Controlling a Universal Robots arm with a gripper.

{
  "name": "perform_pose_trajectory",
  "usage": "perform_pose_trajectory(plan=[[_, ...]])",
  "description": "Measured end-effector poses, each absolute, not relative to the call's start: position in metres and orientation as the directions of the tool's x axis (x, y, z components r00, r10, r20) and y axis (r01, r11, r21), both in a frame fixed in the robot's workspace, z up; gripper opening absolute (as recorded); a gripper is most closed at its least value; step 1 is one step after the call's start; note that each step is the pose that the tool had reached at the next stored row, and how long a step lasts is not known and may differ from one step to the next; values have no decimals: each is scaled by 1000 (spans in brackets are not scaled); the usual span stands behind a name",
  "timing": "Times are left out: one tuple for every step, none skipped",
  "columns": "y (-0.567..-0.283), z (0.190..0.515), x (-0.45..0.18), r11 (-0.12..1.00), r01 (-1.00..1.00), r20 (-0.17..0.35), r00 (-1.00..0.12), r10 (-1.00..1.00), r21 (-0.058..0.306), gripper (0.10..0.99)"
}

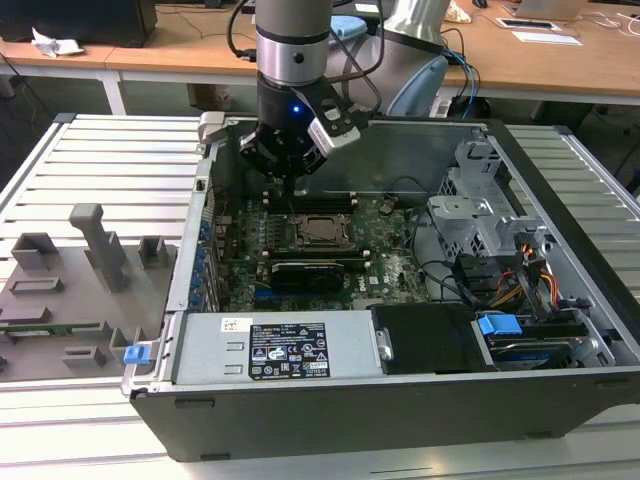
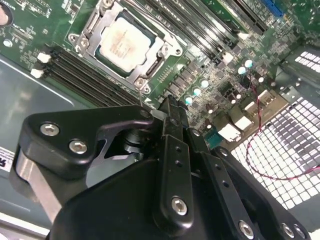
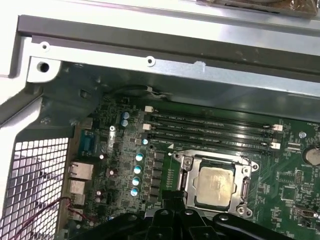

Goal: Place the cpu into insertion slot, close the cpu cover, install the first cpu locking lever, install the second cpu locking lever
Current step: 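Install the first cpu locking lever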

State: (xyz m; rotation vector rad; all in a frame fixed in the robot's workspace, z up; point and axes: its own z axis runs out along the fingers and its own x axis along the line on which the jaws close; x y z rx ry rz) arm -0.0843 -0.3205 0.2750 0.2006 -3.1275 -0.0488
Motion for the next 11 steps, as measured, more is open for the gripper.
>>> perform_pose_trajectory(plan=[[-320, 274, -84, 993, -116, 5, -993, -116, 32, 106], [-320, 273, -84, 994, -103, 5, -995, -104, 31, 106], [-320, 272, -84, 995, -93, 5, -996, -93, 31, 106], [-320, 272, -85, 996, -83, 5, -996, -83, 31, 106], [-321, 271, -85, 996, -82, 5, -997, -83, 31, 106], [-320, 271, -85, 996, -83, 5, -997, -83, 31, 106], [-321, 270, -86, 996, -82, 5, -997, -82, 31, 106], [-321, 270, -86, 996, -82, 5, -997, -83, 31, 106], [-321, 270, -86, 996, -83, 5, -997, -83, 31, 106], [-321, 270, -86, 996, -83, 5, -997, -83, 31, 106], [-321, 270, -86, 996, -83, 5, -997, -83, 31, 106]])
